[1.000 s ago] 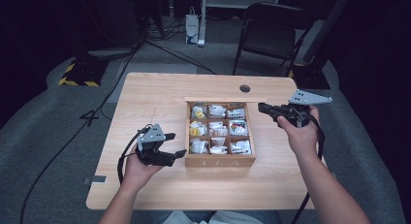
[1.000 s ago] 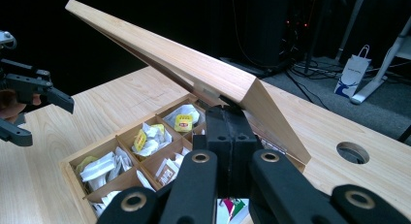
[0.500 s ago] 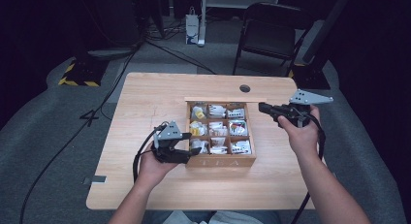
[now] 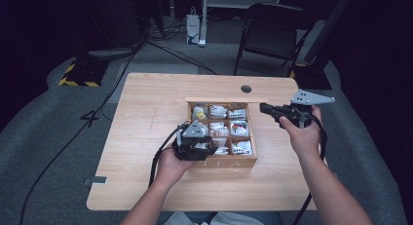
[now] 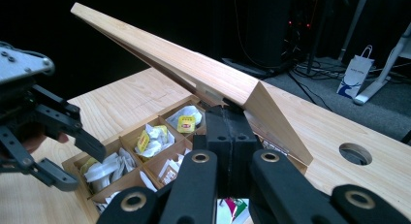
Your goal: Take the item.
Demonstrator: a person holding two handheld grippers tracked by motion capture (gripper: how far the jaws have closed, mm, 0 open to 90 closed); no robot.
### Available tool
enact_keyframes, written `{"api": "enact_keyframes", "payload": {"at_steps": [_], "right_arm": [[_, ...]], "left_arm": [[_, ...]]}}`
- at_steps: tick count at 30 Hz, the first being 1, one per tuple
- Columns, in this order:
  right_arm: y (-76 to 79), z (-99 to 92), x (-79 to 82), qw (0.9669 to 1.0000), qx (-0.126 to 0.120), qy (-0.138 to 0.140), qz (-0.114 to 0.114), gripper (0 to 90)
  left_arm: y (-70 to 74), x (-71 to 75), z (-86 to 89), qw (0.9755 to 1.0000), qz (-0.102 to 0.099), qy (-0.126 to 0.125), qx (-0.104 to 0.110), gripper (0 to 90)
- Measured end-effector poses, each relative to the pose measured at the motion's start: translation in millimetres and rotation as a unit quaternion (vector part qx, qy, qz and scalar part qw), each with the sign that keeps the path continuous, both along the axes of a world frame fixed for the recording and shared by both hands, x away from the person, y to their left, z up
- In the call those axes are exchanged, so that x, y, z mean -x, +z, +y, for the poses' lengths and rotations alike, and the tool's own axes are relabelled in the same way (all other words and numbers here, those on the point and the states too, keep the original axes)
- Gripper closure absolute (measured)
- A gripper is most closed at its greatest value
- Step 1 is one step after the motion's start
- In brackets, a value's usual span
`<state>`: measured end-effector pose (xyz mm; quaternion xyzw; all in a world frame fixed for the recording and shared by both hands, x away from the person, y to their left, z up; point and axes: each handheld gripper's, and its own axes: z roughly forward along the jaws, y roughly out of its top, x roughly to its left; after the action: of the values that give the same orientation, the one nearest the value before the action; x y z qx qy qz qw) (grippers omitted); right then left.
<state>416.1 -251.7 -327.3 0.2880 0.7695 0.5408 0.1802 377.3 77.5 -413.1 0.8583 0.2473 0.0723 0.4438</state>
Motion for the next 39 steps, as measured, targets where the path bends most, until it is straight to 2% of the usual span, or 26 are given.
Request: {"api": "enact_keyframes", "payload": {"at_steps": [4,8,12,18,22,25,28,30,33,39], "right_arm": [[-0.1,-0.2,0.0,1.0000,0.000,0.000,0.001,90.0],[-0.5,-0.5,0.0,1.0000,-0.004,0.002,0.003,90.0],[-1.0,-0.7,0.0,1.0000,-0.006,0.003,0.004,90.0],[-1.0,-0.8,0.1,1.0000,-0.006,0.003,0.004,90.0],[-1.0,-0.9,0.1,1.0000,-0.006,0.003,0.005,90.0],[-0.8,-1.2,-0.5,0.9999,-0.007,0.004,0.006,90.0],[0.0,-0.9,-0.8,1.0000,-0.005,0.005,0.006,90.0],[0.2,-0.8,-0.8,1.0000,-0.004,0.005,0.006,90.0],[-0.2,-1.2,-1.0,0.9999,-0.006,0.006,0.007,90.0],[-0.2,-1.5,-1.2,0.9999,-0.007,0.008,0.009,90.0]], "left_arm": [[-5.9,-5.4,-10.2,0.9996,0.007,0.015,-0.023,58.4],[-9.2,-9.1,-17.2,0.9991,0.009,0.017,-0.037,65.0],[-11.3,-8.7,-24.0,0.9980,-0.002,0.023,-0.060,66.1],[-14.4,-13.5,-26.9,0.9969,0.015,0.028,-0.072,68.7],[-16.1,-14.7,-30.9,0.9962,0.012,0.025,-0.083,71.2],[-16.3,-15.0,-34.6,0.9948,0.009,0.027,-0.098,73.6],[-15.4,-15.8,-37.8,0.9928,-0.004,0.032,-0.116,75.2],[-15.3,-16.8,-38.1,0.9922,-0.006,0.035,-0.119,76.0],[-16.9,-21.0,-37.7,0.9934,0.001,0.034,-0.110,76.0],[-18.8,-22.2,-42.3,0.9912,-0.004,0.030,-0.129,80.6]]}}
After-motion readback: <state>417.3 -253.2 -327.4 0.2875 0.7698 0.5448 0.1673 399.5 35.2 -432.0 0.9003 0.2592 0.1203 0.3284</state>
